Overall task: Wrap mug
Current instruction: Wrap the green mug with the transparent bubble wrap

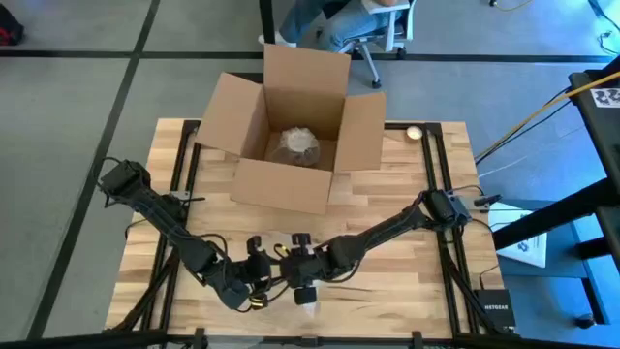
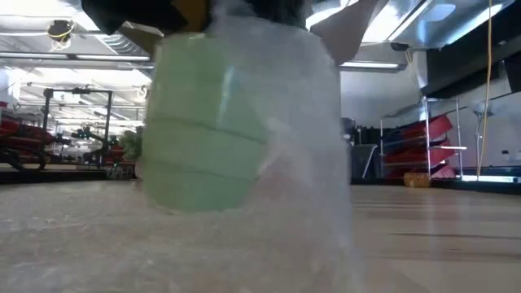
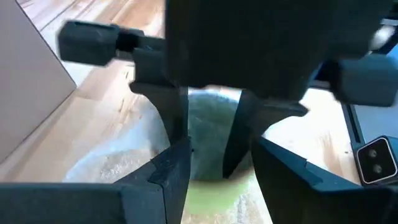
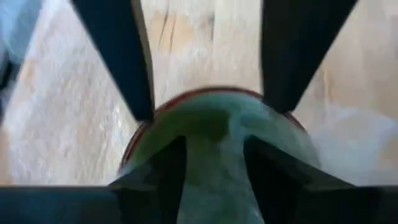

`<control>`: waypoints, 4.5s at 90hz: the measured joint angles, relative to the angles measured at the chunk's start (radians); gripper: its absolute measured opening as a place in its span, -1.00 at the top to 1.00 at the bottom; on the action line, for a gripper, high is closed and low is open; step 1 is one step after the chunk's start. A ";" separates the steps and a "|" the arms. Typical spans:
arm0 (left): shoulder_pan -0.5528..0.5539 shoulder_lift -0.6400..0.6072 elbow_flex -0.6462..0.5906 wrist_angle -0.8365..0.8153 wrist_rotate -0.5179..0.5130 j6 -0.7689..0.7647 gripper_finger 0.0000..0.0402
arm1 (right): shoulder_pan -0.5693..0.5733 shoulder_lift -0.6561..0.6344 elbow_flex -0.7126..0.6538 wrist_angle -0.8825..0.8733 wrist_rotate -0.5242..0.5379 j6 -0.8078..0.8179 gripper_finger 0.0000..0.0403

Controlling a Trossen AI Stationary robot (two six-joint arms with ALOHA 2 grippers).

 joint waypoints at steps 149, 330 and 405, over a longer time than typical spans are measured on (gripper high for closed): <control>0.029 0.044 0.001 -0.019 0.037 -0.019 0.24 | -0.002 0.000 0.163 -0.259 -0.009 -0.066 0.64; -0.032 -0.133 0.002 -0.258 0.164 -0.296 0.24 | 0.084 0.020 0.320 -0.704 0.051 0.095 0.93; -0.280 0.125 -0.117 -0.520 0.692 -0.830 0.32 | 0.269 -0.280 -0.568 0.013 0.331 0.629 0.93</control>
